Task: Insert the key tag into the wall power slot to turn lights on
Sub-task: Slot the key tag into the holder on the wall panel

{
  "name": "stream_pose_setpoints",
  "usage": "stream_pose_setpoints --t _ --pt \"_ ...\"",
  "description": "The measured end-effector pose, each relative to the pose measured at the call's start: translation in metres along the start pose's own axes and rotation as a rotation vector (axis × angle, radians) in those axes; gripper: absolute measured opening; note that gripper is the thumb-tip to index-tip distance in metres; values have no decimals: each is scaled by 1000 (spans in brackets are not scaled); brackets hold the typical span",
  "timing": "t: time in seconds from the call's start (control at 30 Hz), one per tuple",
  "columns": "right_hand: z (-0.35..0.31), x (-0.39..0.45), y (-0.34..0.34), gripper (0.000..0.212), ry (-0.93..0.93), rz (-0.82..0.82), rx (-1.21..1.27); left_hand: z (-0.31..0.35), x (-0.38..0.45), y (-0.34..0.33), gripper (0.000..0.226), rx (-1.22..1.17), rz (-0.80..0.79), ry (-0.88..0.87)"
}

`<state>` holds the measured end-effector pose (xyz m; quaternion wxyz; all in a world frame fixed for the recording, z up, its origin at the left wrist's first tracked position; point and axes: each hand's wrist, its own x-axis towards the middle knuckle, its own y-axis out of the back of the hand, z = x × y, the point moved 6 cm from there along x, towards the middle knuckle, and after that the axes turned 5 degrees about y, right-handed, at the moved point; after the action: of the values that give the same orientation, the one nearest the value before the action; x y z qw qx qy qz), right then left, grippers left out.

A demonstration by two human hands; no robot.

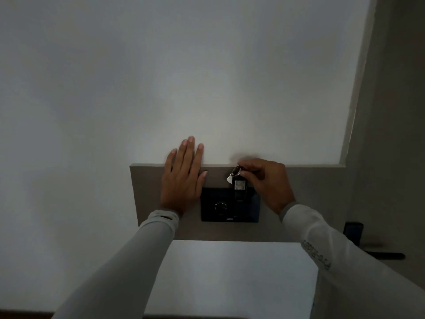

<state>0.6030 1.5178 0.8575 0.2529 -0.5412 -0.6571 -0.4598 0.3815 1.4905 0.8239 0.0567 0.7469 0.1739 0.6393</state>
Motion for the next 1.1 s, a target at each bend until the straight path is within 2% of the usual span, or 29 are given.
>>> stream_pose_setpoints --t 0.13,0.23,0.43,0.63,0.83,1.1 --pt "-12 -4 0 23 191 -73 -282 0 0 1 63 12 -11 2" --pt "-17 -6 2 28 202 -108 -380 1 0 3 63 13 -12 -1" --pt "-28 5 -13 28 155 -283 -372 1 1 5 62 -3 -10 6" --pt "-13 -2 6 25 35 -200 -300 1 1 2 63 -15 -21 10" --pt "-4 -4 3 14 -116 -77 -106 1 -1 2 63 -9 -13 13" --pt "2 2 2 9 -147 -135 -205 0 -1 0 63 5 -4 13"
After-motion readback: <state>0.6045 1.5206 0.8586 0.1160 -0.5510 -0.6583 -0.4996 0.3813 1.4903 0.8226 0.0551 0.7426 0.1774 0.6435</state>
